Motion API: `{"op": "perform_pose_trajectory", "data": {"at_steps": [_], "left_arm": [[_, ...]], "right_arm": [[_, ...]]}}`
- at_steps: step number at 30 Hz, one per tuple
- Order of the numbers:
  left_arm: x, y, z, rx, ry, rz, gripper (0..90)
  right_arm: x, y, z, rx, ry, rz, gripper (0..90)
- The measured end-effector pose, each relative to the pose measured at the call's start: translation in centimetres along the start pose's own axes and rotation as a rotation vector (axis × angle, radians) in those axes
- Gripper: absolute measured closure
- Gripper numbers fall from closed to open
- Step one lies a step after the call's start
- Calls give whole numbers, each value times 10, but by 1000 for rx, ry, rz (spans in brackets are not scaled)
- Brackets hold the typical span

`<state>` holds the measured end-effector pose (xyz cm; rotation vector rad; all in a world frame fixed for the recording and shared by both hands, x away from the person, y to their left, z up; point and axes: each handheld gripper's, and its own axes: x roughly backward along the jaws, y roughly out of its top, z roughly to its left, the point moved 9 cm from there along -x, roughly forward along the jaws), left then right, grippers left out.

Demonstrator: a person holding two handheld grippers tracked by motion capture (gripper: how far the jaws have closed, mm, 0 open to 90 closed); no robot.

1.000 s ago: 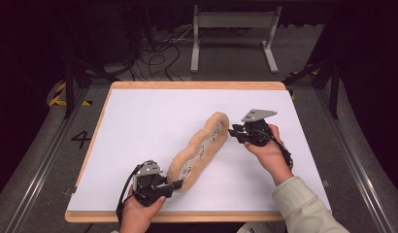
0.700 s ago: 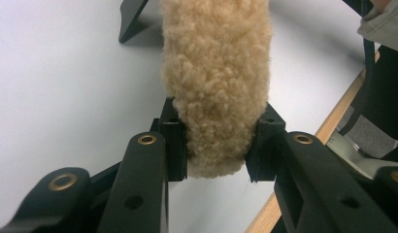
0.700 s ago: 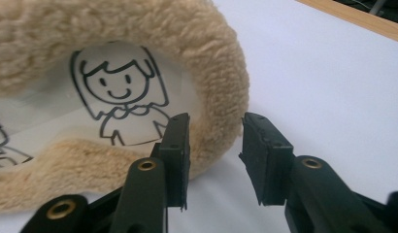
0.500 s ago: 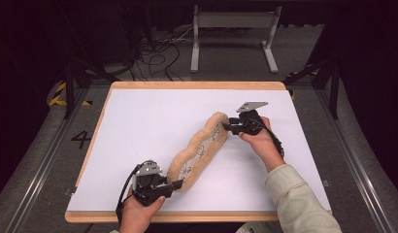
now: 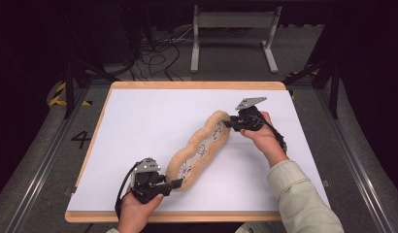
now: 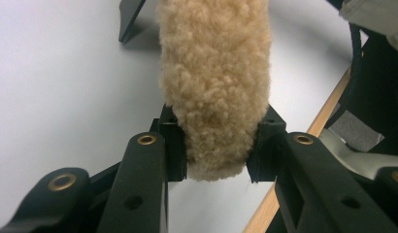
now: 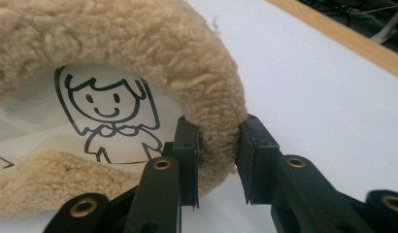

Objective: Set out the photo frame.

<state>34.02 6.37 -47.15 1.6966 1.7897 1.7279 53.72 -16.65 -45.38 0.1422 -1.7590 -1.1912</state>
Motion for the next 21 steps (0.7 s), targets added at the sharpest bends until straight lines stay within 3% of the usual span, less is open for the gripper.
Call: {"op": "perform_pose_trajectory", "data": {"at_steps": [6,9,12,21], "left_arm": [[14,14,4,-25,17,-43,674],[19,21,8,-67,10,-70,673],[25,29,15,-110,33,-91,672],[31,39,38,-102,37,-128,668]], "right_arm": [[24,1,1,-10,0,-44,711],[35,-2,2,-40,14,-68,713],[50,-5,4,-50,20,-96,713],[73,-15,16,-62,28,-126,711]]}}
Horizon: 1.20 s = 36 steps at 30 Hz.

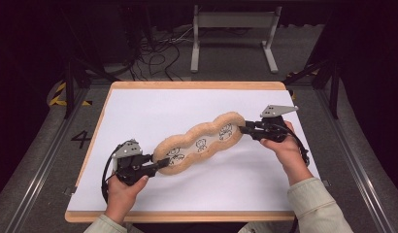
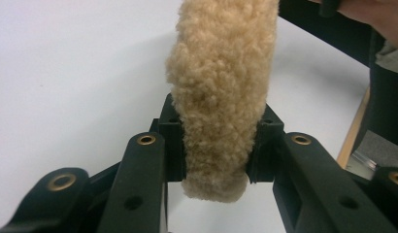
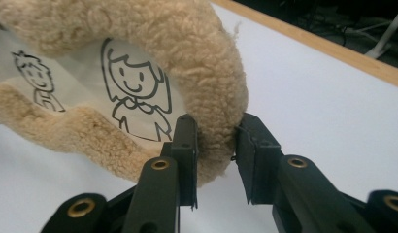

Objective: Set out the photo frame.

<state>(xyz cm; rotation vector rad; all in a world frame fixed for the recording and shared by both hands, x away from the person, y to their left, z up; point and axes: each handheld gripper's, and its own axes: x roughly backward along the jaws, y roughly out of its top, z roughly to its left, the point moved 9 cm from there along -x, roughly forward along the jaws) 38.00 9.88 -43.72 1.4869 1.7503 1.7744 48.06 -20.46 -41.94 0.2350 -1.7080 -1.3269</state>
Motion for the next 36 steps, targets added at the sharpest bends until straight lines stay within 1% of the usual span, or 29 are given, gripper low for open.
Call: {"op": "perform_pose_trajectory", "data": {"at_steps": [3,6,8,9,11,12,13,14,15,16,19,20,21,22,23,24,25,26,27,28,29,30,33,36], "left_arm": [[-2,1,7,5,0,4,666],[-7,3,17,-3,11,7,665],[-11,4,23,1,15,10,664],[-13,4,26,6,12,15,663],[-17,3,31,29,4,19,662],[-17,3,31,29,4,19,660],[-19,3,33,31,-9,19,660],[-23,3,35,43,-20,18,654],[-25,3,36,38,-27,19,652],[-26,4,37,28,-27,18,651],[-32,7,39,0,-26,20,645],[-34,7,40,-13,-27,26,642],[-38,6,40,-29,-43,35,642],[-38,6,40,-29,-43,35,650],[-44,5,39,-47,-54,46,655],[-49,5,40,-64,-58,46,654],[-50,4,42,-67,-72,51,654],[-50,4,42,-67,-72,51,654],[-50,4,45,-64,-78,52,654],[-51,2,48,-61,-96,55,653],[-51,1,50,-65,-109,57,652],[-52,1,53,-66,-112,59,649],[-53,-2,59,-65,-127,68,635],[-55,-6,62,-70,-109,97,588]], "right_arm": [[7,-6,5,-9,6,-5,711],[14,-12,9,-17,0,-11,711],[20,-17,13,-33,3,-23,711],[22,-19,14,-39,6,-30,711],[27,-23,18,-53,17,-48,712],[29,-26,19,-54,16,-48,712],[29,-26,19,-54,16,-48,712],[31,-31,22,-64,17,-57,712],[32,-33,23,-67,16,-60,714],[32,-38,23,-69,13,-51,716],[33,-48,25,-90,12,-53,734],[34,-50,25,-96,15,-58,758],[35,-51,27,-101,31,-70,809],[35,-51,27,-101,31,-70,809],[36,-42,49,-142,247,-166,810],[33,-42,55,-97,239,-137,793],[28,-44,60,-18,196,-79,777],[28,-44,60,-18,196,-79,777],[24,-45,66,22,195,-58,768],[22,-44,71,31,207,-57,763],[20,-45,73,53,192,-45,760],[20,-46,73,61,187,-40,757],[23,-47,71,47,174,-44,755],[29,-48,69,47,168,-51,752]]}}
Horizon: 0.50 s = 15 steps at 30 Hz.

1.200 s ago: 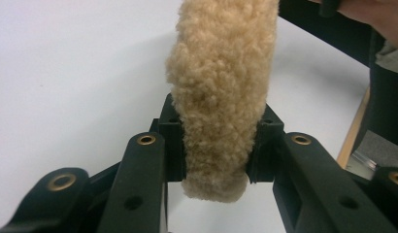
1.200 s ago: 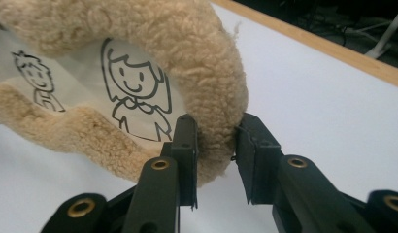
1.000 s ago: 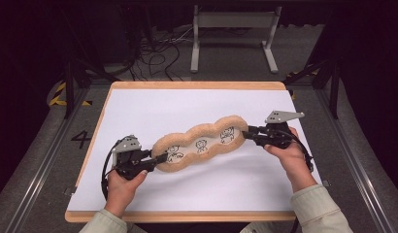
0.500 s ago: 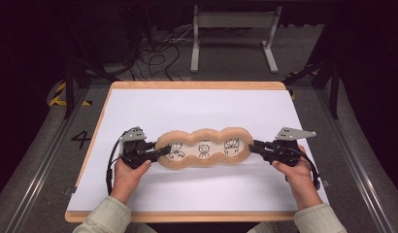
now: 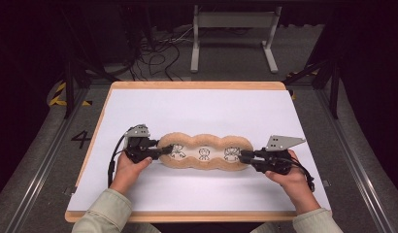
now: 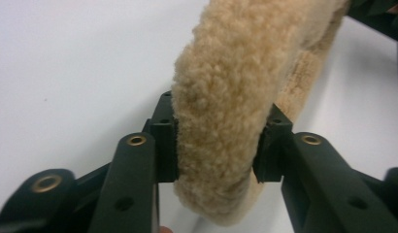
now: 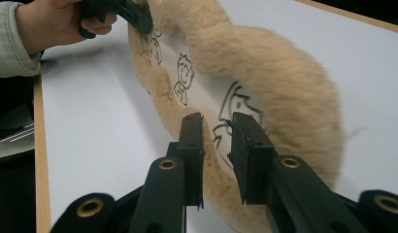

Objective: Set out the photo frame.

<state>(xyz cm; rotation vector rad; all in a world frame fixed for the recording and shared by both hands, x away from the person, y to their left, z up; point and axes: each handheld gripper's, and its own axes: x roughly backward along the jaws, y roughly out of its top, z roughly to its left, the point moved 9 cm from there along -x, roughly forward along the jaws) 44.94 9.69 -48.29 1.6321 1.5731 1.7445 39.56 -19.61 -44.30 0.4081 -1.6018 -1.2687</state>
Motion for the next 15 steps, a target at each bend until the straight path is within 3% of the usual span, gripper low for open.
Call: {"op": "perform_pose_trajectory", "data": {"at_steps": [8,15], "left_arm": [[12,0,1,4,63,-24,476],[39,2,-5,4,136,-68,352]], "right_arm": [[15,7,3,13,-2,-31,729],[25,17,3,21,-16,-54,689]]}}
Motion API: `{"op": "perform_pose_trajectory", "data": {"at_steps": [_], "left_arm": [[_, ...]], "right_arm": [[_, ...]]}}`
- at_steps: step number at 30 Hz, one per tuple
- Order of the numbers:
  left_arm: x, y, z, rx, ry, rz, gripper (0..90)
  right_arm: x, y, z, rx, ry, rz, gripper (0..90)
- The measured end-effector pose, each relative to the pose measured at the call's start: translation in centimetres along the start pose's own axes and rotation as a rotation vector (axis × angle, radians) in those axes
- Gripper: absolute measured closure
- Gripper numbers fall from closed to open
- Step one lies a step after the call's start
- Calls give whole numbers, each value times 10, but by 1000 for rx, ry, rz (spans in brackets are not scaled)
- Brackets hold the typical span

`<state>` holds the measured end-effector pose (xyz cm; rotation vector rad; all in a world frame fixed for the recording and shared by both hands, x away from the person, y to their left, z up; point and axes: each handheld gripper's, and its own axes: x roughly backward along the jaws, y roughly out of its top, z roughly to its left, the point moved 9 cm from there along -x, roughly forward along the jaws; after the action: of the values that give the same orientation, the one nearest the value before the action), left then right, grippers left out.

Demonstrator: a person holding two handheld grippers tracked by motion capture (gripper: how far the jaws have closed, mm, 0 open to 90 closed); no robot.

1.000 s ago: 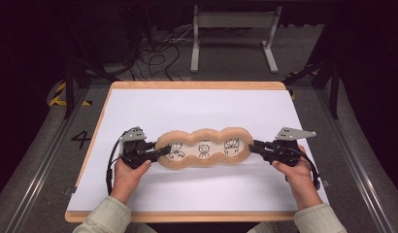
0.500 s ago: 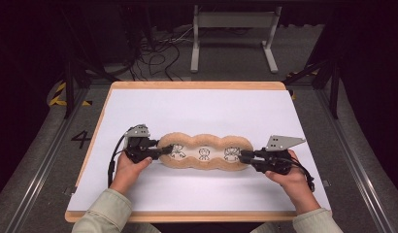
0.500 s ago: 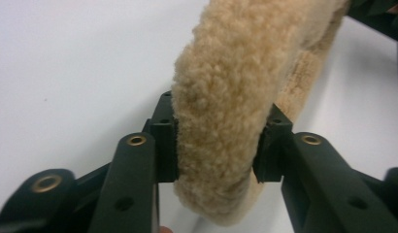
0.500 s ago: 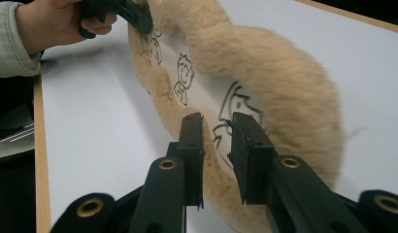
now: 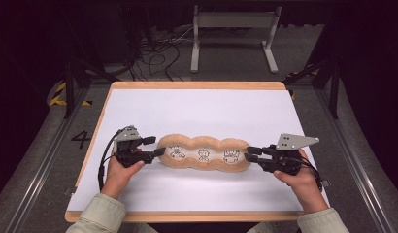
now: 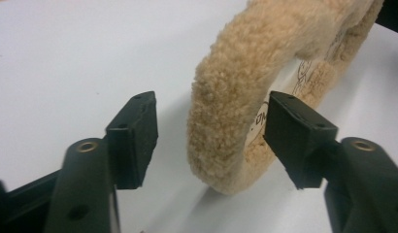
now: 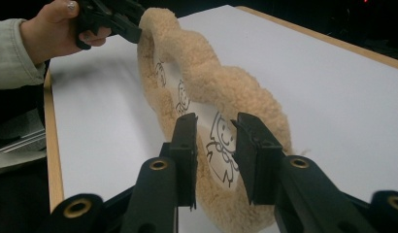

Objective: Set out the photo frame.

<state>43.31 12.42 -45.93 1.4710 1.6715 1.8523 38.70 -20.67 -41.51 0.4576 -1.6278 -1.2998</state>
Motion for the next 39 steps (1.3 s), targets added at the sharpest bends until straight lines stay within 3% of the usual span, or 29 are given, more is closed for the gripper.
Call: {"op": "perform_pose_trajectory", "data": {"at_steps": [3,12,17,19,26,30,31,32,39], "left_arm": [[10,-2,-5,-5,10,-16,330],[36,-21,-9,-22,70,9,319],[49,-28,-7,-12,101,4,299],[54,-37,3,-20,144,34,295],[64,-55,16,45,176,26,270],[68,-65,21,68,196,32,269],[68,-69,21,98,198,40,269],[69,-70,26,86,217,38,269],[71,-81,39,119,249,50,267]], "right_arm": [[4,4,0,0,-10,5,653],[17,4,-13,-11,-78,16,544],[30,-2,-23,-45,-108,-1,507],[35,-5,-27,-43,-116,-2,499],[50,-18,-39,-74,-148,-2,499],[57,-28,-48,-108,-194,18,498],[58,-30,-50,-120,-207,25,498],[59,-33,-52,-136,-216,30,499],[63,-49,-65,-180,-251,57,481]]}}
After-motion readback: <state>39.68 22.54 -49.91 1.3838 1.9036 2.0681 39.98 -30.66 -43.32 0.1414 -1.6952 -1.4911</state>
